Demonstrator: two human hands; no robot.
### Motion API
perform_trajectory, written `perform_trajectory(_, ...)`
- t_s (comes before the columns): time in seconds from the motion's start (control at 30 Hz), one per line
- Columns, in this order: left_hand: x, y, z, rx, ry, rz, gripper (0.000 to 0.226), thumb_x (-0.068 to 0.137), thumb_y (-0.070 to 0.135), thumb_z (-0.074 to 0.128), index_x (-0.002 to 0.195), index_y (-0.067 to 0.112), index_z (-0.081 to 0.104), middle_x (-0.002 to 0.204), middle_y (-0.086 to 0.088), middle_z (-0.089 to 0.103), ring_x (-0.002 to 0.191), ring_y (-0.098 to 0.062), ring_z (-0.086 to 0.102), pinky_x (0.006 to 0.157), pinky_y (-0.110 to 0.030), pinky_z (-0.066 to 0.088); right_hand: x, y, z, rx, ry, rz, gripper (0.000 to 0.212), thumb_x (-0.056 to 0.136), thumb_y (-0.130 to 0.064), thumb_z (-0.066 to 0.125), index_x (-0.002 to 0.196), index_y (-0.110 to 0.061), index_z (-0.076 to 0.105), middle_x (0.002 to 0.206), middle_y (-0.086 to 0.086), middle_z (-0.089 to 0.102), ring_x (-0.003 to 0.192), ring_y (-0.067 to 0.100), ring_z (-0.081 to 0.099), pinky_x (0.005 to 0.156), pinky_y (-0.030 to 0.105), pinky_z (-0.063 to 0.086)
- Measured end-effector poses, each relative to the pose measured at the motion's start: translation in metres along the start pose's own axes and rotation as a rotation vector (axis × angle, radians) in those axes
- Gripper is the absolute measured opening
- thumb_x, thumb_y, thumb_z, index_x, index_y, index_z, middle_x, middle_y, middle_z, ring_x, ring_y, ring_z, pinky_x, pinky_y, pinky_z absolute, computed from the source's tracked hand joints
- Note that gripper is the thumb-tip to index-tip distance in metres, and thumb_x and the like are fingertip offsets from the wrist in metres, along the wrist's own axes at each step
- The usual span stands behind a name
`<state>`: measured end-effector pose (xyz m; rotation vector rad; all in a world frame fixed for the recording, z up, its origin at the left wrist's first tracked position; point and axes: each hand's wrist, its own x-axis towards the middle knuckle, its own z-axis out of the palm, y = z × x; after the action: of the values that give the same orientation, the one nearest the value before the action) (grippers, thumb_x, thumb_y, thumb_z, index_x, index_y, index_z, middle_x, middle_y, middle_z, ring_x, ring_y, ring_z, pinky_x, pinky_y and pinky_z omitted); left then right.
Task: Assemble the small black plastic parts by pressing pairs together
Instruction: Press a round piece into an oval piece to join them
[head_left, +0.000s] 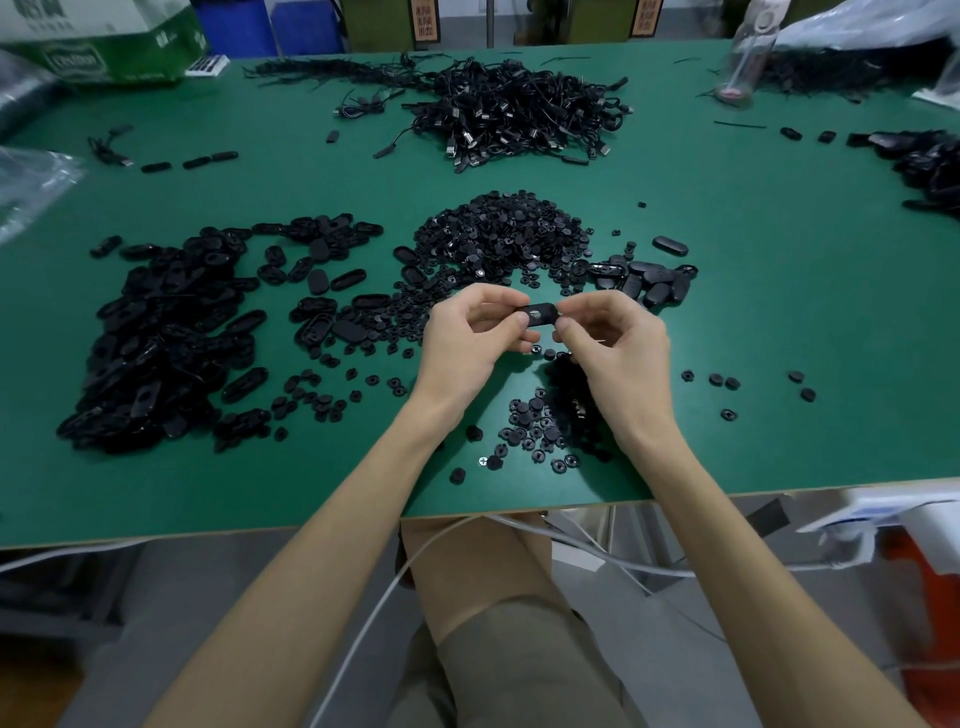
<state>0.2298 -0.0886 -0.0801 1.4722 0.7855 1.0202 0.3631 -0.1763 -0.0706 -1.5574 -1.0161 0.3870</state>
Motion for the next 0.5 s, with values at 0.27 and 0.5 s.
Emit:
perform_trajectory(0.27,-0.002,0.0029,0.0007,0.015,-0.094,0.039,0.016,0.091,-0.003,0.074,0.107,-0.001,0.072,0.096,-0.014,0.078,0.084,-0.026,0.078,0.078,-0.03,0.062,-0.0025,-0.0072,-0.0009,-0.106,0.002,-0.036,0.009,0.093,-0.011,0.071,0.098,-0.015,0.077,0.086,-0.009,0.074,0.079,0.004,0.068,0.079,0.022,0.055)
perform_trajectory(0.5,-0.0033,0.0039,0.0001,0.012,-0.129,0.047,0.019,0.09,-0.004,0.075,0.108,-0.006,0.071,0.095,-0.014,0.079,0.083,-0.027,0.078,0.077,-0.03,0.062,-0.0042,-0.0103,-0.0014,-0.15,0.006,-0.057,0.009,0.093,-0.011,0.071,0.098,-0.015,0.077,0.091,-0.005,0.073,0.084,0.007,0.066,0.082,0.02,0.052)
